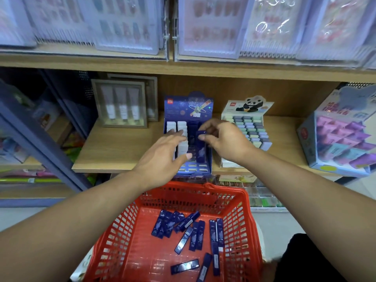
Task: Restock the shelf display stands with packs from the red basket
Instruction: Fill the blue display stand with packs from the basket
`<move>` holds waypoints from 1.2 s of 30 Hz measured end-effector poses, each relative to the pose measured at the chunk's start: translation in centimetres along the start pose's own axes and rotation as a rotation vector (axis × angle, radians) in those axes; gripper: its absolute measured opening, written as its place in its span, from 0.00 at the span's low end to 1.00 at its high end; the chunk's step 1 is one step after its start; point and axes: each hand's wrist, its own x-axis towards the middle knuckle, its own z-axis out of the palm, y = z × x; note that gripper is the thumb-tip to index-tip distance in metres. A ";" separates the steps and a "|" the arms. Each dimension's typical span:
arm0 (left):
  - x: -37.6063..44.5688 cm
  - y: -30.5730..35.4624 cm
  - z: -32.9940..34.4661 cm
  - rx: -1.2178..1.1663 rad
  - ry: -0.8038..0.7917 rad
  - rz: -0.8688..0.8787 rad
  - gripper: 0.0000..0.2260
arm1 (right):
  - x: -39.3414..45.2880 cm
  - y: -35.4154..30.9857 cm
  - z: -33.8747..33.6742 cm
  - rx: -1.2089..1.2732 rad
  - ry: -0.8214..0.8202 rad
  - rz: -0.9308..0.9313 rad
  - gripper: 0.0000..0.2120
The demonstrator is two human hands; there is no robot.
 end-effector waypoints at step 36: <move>-0.7 -1.0 0.6 0.245 -0.138 0.059 0.40 | 3.0 3.6 0.5 -0.201 0.143 -0.023 0.11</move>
